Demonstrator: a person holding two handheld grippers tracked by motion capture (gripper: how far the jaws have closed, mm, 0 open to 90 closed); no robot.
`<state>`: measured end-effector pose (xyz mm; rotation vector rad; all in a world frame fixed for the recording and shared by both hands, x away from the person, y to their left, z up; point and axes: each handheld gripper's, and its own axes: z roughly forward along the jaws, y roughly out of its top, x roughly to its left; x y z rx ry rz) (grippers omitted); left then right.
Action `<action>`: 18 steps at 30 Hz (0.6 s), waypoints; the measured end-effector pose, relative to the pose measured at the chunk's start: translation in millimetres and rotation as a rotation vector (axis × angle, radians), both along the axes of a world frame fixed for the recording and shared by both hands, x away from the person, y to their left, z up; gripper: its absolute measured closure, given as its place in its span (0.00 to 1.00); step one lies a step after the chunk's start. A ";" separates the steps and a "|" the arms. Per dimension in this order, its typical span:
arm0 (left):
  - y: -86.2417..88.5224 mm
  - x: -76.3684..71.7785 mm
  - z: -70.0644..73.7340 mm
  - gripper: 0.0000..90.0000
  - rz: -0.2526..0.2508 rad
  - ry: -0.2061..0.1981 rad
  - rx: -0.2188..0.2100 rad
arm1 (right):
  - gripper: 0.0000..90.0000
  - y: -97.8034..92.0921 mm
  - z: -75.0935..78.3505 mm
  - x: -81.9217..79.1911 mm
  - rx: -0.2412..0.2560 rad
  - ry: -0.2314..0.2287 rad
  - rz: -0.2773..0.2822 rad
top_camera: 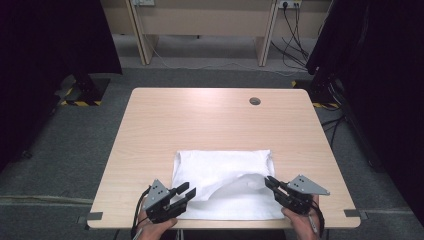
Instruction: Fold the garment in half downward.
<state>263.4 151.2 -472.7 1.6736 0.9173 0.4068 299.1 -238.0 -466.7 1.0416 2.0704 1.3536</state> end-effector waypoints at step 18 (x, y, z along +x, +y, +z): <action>8.5 12.4 -19.8 0.54 0.034 0.160 0.089 | 0.87 -9.6 -12.7 -18.8 -0.035 0.074 0.028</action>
